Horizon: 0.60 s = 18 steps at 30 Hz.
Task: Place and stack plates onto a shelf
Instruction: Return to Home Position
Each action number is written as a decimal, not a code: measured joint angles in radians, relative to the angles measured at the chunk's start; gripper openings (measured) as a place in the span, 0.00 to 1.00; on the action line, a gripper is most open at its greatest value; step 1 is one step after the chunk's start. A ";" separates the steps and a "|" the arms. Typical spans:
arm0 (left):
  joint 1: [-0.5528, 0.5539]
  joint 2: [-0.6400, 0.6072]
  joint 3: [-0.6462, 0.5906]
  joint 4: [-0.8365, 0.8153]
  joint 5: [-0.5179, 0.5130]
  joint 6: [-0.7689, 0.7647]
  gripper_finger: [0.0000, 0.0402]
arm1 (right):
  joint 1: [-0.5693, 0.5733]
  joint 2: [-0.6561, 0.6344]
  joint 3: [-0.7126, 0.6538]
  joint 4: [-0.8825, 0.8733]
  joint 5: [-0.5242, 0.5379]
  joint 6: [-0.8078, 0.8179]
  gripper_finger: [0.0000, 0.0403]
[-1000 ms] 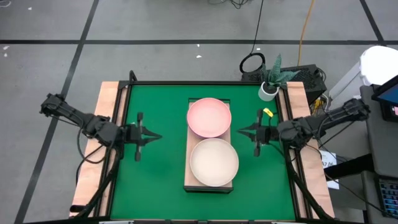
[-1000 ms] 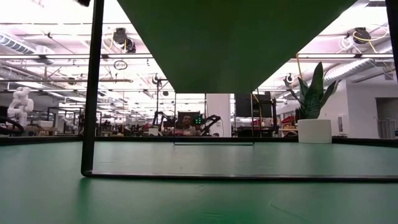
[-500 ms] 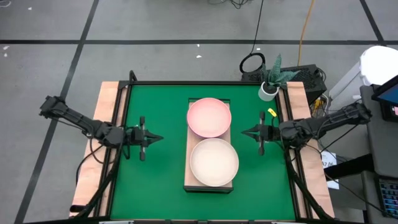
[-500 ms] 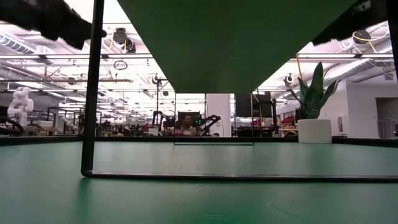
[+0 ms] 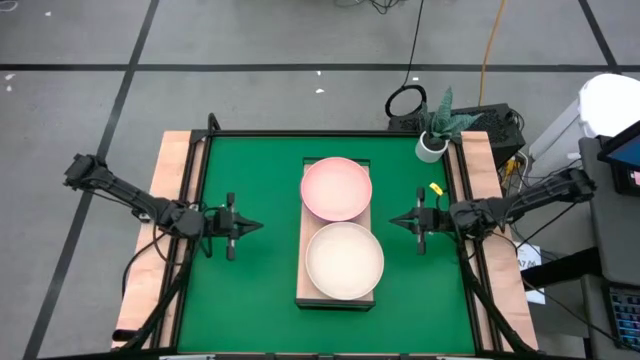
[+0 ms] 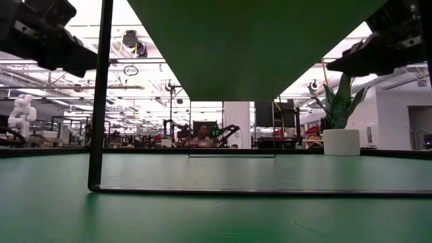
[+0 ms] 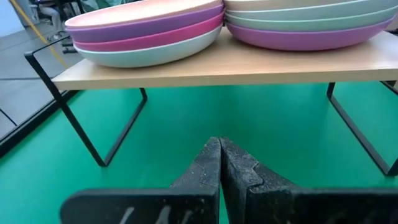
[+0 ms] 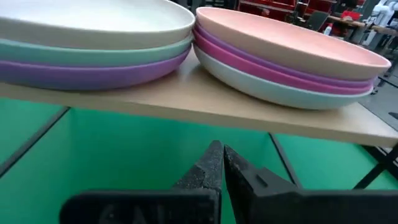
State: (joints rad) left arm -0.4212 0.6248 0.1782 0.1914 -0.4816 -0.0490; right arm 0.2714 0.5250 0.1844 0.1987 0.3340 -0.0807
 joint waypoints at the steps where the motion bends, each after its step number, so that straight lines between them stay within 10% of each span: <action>1: 0.000 -0.004 -0.004 0.000 0.000 -0.004 0.00 | 0.000 -0.007 -0.011 0.009 0.000 0.004 0.00; 18: -0.009 -0.225 -0.169 0.001 -0.003 -0.011 0.00 | 0.000 -0.181 -0.156 0.014 0.004 0.016 0.00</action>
State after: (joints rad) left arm -0.4297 0.3997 0.0093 0.1920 -0.4844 -0.0596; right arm 0.2714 0.3444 0.0281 0.2126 0.3381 -0.0647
